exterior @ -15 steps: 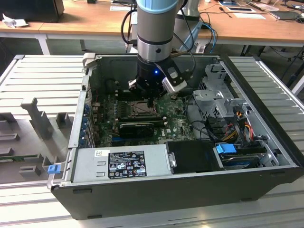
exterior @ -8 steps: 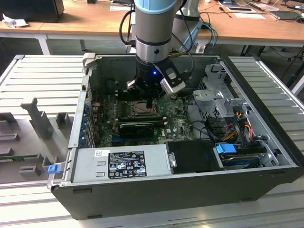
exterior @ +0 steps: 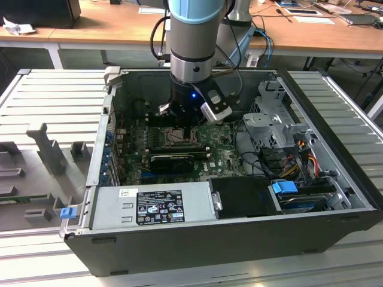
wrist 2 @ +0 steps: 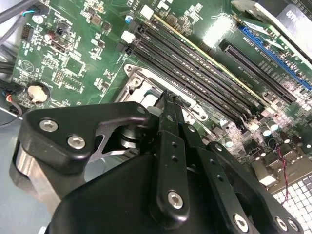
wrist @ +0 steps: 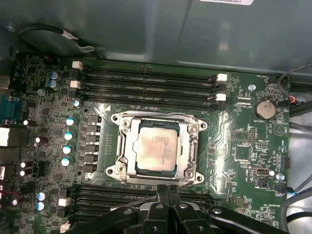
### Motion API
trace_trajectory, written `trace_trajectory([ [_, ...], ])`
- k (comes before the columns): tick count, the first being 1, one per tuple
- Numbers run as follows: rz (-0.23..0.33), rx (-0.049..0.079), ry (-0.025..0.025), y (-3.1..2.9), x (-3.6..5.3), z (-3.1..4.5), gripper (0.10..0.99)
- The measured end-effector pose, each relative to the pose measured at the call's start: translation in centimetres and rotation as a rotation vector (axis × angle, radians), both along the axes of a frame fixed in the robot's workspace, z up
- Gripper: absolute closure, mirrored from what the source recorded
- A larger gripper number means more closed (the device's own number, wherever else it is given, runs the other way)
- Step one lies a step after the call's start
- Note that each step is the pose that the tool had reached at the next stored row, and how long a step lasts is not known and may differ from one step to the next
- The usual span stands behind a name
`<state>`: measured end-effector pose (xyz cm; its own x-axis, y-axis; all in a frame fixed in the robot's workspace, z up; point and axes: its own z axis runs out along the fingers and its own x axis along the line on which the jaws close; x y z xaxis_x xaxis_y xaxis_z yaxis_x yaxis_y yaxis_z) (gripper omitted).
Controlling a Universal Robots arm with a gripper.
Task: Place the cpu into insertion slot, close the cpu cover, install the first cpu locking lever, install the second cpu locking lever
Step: 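Install the second cpu locking lever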
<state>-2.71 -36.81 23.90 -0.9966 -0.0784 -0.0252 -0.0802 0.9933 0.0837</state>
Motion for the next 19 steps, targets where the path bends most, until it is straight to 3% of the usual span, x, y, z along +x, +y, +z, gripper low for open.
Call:
trace_trajectory([
  [2, 0.000, 0.004, 0.0007, -0.39, -0.02, -0.11, 0.980],
  [5, 0.000, 0.025, 0.0042, -0.87, -0.62, -0.22, 0.980],
  [11, 0.000, 0.025, 0.0074, -0.93, -2.96, -0.77, 0.980],
  [12, 0.000, 0.025, 0.0077, -0.93, -3.28, -1.14, 0.980],
  [18, 0.000, 0.026, 0.0078, -0.93, -3.45, -2.53, 0.980],
  [19, 0.000, 0.031, 0.0079, -1.00, -3.55, -2.65, 0.980],
])
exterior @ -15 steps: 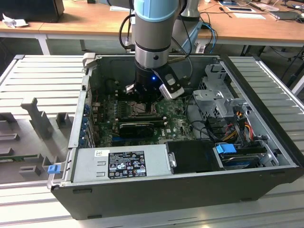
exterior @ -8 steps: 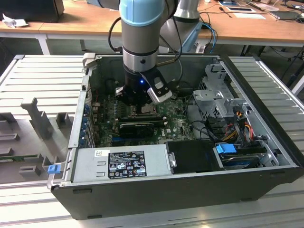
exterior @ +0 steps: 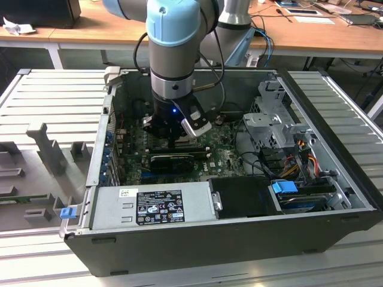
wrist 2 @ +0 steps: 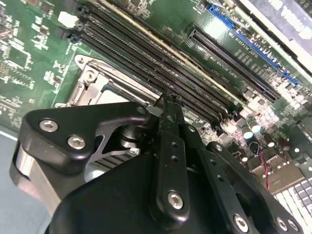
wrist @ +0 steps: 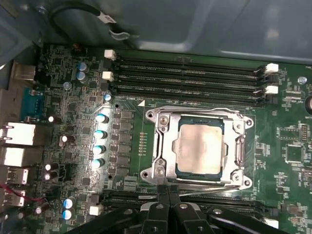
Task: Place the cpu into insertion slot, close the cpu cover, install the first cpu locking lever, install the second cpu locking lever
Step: 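Install the second cpu locking lever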
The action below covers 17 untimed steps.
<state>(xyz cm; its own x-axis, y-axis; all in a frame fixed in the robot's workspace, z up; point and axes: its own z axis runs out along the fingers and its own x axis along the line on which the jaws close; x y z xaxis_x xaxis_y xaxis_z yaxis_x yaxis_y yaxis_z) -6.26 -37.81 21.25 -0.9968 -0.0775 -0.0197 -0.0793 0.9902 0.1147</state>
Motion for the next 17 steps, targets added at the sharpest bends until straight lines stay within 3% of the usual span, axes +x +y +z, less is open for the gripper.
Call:
trace_trajectory([
  [3, 0.000, 0.020, -0.0002, -0.27, -0.47, -0.08, 0.980],
  [9, 0.000, 0.045, -0.0001, -0.90, -1.15, -0.35, 0.980],
  [13, 0.000, 0.079, -0.0002, -1.38, -1.19, -0.71, 0.980],
  [17, 0.000, 0.128, -0.0002, -1.52, -1.19, -1.00, 0.980],
])
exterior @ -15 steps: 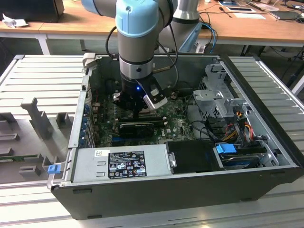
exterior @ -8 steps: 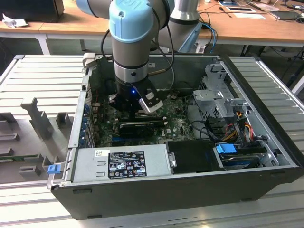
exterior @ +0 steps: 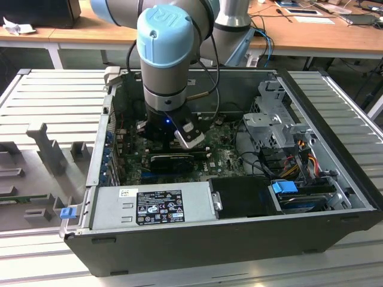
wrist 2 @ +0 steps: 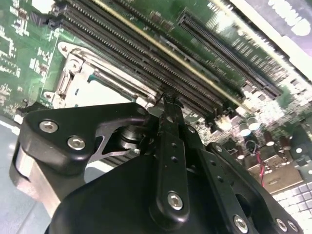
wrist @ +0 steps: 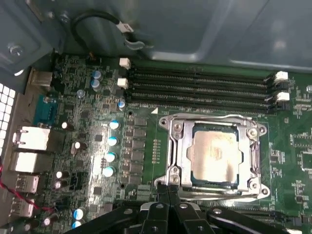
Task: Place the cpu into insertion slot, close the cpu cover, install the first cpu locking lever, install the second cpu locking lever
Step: 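Install the second cpu locking lever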
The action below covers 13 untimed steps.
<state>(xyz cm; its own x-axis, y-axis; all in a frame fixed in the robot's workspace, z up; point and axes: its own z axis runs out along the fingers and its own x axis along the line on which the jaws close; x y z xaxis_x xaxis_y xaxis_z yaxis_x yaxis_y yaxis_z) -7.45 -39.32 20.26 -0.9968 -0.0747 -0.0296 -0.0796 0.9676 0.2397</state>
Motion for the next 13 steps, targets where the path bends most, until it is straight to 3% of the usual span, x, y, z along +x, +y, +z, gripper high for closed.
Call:
trace_trajectory([
  [7, 0.000, 0.043, -0.0001, -0.03, -0.34, -0.42, 0.980],
  [13, 0.000, 0.045, 0.0000, -0.03, -0.45, -0.44, 0.980],
])
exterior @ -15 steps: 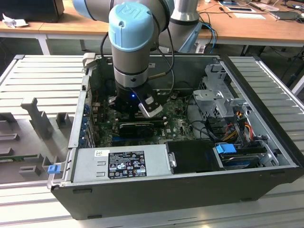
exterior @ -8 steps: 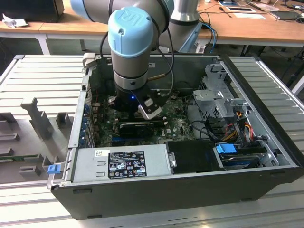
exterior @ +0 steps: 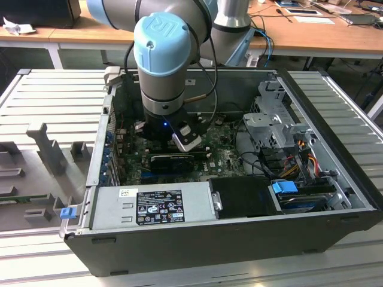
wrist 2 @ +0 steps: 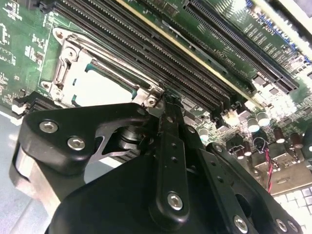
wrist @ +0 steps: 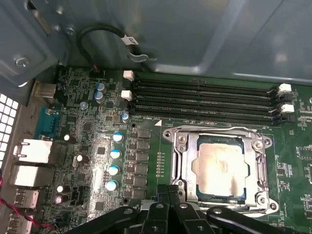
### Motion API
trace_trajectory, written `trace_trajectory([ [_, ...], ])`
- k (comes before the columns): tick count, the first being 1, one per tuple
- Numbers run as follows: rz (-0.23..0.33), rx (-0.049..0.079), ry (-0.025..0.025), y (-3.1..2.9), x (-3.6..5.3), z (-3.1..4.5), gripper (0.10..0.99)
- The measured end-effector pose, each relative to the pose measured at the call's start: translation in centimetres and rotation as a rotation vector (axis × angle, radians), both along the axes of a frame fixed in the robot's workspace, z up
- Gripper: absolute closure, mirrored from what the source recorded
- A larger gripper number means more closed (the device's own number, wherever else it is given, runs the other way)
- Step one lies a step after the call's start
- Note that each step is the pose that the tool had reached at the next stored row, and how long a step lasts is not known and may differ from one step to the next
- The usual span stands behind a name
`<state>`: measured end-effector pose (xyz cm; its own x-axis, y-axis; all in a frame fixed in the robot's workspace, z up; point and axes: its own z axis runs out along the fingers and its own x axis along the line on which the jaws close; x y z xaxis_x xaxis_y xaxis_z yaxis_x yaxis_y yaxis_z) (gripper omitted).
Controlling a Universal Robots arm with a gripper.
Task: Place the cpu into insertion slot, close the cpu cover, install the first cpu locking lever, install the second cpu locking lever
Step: 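Install the second cpu locking lever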
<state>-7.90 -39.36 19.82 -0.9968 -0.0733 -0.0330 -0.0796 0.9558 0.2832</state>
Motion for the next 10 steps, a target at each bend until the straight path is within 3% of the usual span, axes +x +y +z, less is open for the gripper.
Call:
trace_trajectory([
  [5, 0.000, -0.001, 0.0000, 0.02, -0.01, 1.45, 0.980],
  [10, 0.000, -0.004, 0.0001, 0.02, 0.00, 2.44, 0.980],
])
